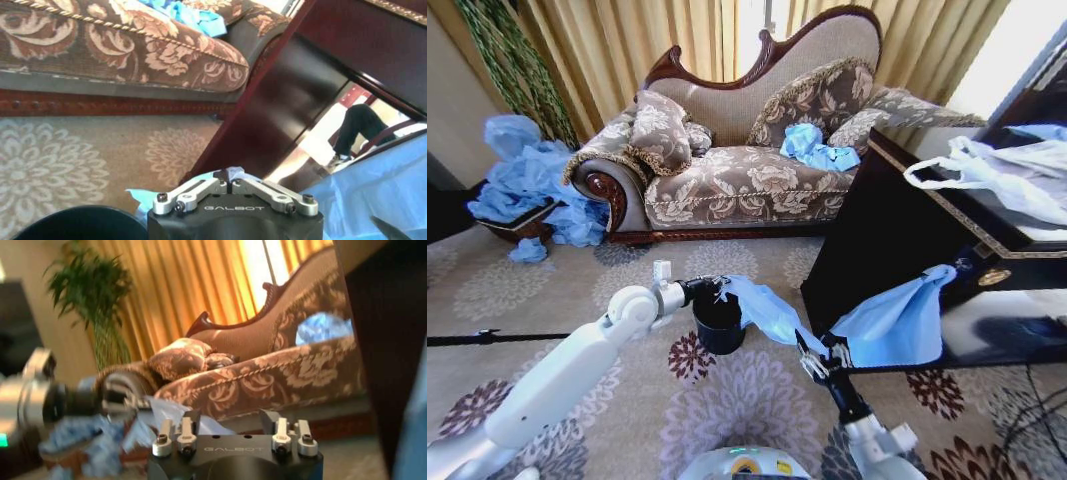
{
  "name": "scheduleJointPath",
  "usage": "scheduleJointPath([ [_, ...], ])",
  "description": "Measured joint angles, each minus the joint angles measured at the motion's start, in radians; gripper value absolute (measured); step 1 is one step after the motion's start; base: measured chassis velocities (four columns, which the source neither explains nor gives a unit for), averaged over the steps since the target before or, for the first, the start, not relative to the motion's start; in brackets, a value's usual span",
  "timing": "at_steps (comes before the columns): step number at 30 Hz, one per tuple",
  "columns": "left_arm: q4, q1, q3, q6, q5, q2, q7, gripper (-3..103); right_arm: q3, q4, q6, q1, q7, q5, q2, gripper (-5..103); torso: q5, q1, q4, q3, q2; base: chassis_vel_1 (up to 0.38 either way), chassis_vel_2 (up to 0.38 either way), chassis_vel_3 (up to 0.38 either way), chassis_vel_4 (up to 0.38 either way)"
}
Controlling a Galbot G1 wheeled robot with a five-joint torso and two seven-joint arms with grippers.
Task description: Place a garbage bag over the trash bin.
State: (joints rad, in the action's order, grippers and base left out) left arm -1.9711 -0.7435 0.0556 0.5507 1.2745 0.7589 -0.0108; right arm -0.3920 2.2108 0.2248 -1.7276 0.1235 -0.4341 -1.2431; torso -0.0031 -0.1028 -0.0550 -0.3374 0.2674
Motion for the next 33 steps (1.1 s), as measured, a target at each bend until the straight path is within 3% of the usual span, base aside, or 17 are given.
scheduleJointPath([
  [3, -0.008, 0.001, -0.017, -0.007, -0.006, 0.015, -0.003, 0, 0.109, 0.072, -0.069, 0.070, -0.116, -0.197, 0.057, 41, -0.0003, 0.000, -0.0001, 0.000, 0.000, 0.000, 0.000, 0.000, 0.000],
  [5, -0.008, 0.002, -0.024, -0.008, -0.009, 0.018, -0.004, 0, 0.127, 0.085, -0.089, 0.091, -0.141, -0.254, 0.072, 41, -0.0004, 0.000, -0.0001, 0.000, 0.000, 0.000, 0.000, 0.000, 0.000],
  [8, -0.007, 0.023, -0.071, -0.009, -0.027, 0.031, -0.003, 0, 0.159, 0.113, -0.144, 0.183, -0.207, -0.433, 0.110, 25, -0.0002, 0.000, -0.0003, 0.000, 0.000, 0.000, 0.000, 0.000, 0.000],
  [13, 0.015, 0.074, -0.132, -0.009, -0.031, 0.048, 0.012, 0, 0.190, 0.147, -0.192, 0.276, -0.275, -0.554, 0.136, 9, -0.0003, 0.000, -0.0002, 0.000, 0.000, 0.000, 0.000, 0.000, 0.000],
  [17, 0.048, 0.130, -0.178, -0.007, -0.029, 0.070, 0.023, 0, 0.217, 0.163, -0.228, 0.315, -0.294, -0.602, 0.152, -2, -0.0003, 0.000, -0.0002, 0.000, 0.000, 0.000, 0.000, 0.000, 0.000],
  [25, 0.089, 0.214, -0.243, 0.005, -0.010, 0.126, 0.047, 0, 0.264, 0.110, -0.269, 0.372, -0.314, -0.653, 0.149, -2, -0.0004, 0.000, -0.0005, 0.000, 0.000, 0.000, 0.000, 0.000, 0.000],
  [33, 0.055, 0.209, -0.236, 0.007, 0.002, 0.113, 0.048, 0, 0.271, 0.037, -0.271, 0.430, -0.338, -0.646, 0.125, 0, -0.0003, 0.000, 0.0000, 0.000, 0.000, 0.000, 0.000, 0.000, 0.000],
])
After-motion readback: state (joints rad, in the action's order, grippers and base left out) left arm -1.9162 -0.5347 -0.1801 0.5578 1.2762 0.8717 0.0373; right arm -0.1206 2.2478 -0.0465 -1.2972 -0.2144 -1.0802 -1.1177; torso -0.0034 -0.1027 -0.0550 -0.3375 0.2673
